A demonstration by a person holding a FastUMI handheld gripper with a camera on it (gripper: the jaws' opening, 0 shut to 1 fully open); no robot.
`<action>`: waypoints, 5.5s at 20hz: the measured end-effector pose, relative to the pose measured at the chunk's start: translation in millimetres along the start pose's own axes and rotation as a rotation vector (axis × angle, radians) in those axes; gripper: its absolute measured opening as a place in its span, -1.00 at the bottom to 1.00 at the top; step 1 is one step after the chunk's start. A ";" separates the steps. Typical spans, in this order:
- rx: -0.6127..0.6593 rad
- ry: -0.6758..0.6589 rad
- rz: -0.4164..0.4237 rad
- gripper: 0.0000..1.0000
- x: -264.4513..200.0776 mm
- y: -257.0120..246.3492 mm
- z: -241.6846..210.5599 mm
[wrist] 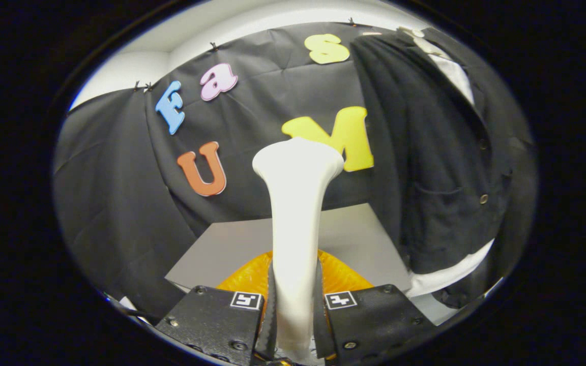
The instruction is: Iron the clothes twice with a garment steamer, once on the left side and once on the right side.
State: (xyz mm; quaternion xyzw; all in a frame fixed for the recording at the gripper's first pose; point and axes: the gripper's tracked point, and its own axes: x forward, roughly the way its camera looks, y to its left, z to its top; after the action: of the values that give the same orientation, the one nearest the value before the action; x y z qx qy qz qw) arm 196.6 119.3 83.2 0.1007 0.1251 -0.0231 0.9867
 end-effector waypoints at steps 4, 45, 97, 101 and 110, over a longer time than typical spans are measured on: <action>0.002 -0.042 -0.125 -0.36 -57.5 -64.4 4.4; -0.138 -0.462 -0.186 -0.35 -34.2 -200.4 222.4; -0.097 0.110 -0.363 -0.35 30.6 -289.1 -90.0; -0.093 0.164 -0.381 -0.35 32.6 -295.7 -122.9; -0.075 0.239 -0.418 -0.35 38.7 -304.2 -174.1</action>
State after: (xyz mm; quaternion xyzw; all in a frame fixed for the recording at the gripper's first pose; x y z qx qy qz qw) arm 170.3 -143.6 -150.3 0.0379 0.2599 -0.2099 0.9418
